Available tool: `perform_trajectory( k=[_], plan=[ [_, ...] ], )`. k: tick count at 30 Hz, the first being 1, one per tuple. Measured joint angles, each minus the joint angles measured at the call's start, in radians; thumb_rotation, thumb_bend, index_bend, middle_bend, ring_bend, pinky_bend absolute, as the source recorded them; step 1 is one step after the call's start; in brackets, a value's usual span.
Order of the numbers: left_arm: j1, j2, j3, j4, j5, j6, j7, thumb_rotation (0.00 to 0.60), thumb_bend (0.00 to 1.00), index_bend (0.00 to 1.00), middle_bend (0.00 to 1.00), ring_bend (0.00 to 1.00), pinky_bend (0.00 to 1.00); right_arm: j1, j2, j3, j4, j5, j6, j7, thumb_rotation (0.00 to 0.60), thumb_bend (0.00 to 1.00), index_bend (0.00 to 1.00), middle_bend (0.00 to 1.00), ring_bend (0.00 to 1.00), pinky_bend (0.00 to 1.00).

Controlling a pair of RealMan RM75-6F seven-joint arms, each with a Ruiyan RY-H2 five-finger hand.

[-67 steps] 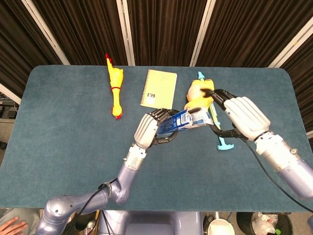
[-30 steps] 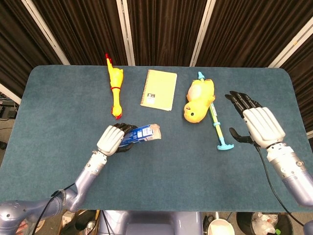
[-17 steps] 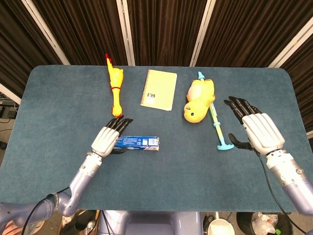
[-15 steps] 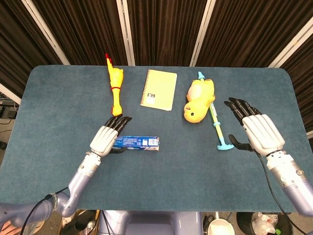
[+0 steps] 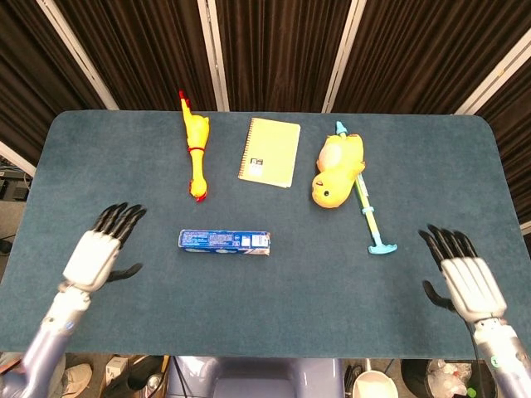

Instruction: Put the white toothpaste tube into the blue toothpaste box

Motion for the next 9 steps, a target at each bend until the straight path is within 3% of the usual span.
perform_trajectory(
  k=[5, 9],
  plan=[
    [0.095, 0.070, 0.073, 0.001, 0.068, 0.090, -0.024, 0.600, 0.20, 0.04, 0.03, 0.02, 0.04, -0.094, -0.115, -0.036, 0.117, -0.011, 0.124, -0.041, 0.600, 0.40, 0.00, 0.00, 0.00, 0.00],
    [0.151, 0.096, 0.099, 0.029, 0.079, 0.126, -0.054, 0.600, 0.20, 0.03, 0.03, 0.02, 0.04, -0.142, -0.163, -0.044, 0.194, -0.033, 0.211, -0.043, 0.600, 0.40, 0.00, 0.00, 0.00, 0.00]
  ],
)
